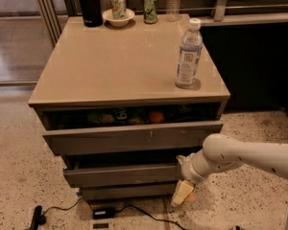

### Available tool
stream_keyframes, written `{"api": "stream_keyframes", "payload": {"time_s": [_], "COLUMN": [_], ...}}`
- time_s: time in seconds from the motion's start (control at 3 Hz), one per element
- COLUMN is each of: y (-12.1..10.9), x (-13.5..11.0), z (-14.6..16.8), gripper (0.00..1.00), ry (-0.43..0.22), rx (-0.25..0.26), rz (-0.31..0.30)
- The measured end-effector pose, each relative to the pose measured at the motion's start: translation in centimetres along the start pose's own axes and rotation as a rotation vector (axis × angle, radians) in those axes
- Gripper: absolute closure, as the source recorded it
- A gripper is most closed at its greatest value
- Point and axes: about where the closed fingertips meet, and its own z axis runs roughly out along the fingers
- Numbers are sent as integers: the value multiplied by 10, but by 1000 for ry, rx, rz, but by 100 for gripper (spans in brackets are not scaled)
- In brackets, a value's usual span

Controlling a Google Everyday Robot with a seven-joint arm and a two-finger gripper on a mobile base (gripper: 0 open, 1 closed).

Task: Open middle drawer

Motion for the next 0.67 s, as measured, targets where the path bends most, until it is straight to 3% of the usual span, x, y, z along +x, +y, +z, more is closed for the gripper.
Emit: {"api": "stream_keyframes", "payload": {"time_s": [0.67], "y": [-4], "x": [5], "z": [7], "gripper": [0], "ry": [9], "rx": [22], "rz": [-17]}}
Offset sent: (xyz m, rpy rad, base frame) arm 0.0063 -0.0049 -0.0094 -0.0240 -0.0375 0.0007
